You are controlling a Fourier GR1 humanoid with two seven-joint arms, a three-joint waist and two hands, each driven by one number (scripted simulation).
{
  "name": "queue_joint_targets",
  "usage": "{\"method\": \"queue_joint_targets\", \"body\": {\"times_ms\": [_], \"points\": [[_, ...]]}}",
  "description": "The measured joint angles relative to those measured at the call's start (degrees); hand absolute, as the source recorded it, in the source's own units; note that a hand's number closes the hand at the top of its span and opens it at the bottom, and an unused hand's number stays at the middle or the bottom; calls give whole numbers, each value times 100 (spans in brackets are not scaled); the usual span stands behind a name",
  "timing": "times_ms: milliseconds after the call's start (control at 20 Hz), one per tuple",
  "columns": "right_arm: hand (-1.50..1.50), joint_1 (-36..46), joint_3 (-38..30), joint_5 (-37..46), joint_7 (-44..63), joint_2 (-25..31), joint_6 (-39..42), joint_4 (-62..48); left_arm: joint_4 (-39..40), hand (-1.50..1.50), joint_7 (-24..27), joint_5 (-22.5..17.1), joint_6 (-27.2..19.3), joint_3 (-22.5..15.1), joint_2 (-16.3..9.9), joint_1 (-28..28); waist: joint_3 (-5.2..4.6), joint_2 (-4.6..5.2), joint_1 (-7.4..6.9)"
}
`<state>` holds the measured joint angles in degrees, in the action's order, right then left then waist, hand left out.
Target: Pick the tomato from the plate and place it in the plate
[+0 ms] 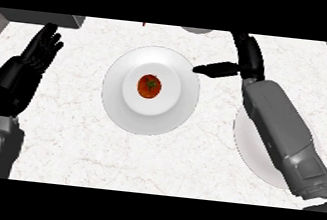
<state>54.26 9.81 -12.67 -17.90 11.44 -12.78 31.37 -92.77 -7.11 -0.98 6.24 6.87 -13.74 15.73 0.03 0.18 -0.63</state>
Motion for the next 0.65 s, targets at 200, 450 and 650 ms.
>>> {"method": "queue_joint_targets", "body": {"times_ms": [200, 450, 650], "points": [[-150, -236, -148, 40, -226, 415, 508, -27, -51, 0, -125, 23, -34, 11, 3, 78, -1, -6, 22], [-150, -495, -353, 126, -500, 822, 1026, -74, 28, 0, -30, 47, -1, 38, 14, 74, -1, -6, 29], [-150, -625, -466, 277, -686, 1052, 1228, -30, -18, 0, -25, 36, 35, 63, 19, 5, -2, -10, 28]]}}
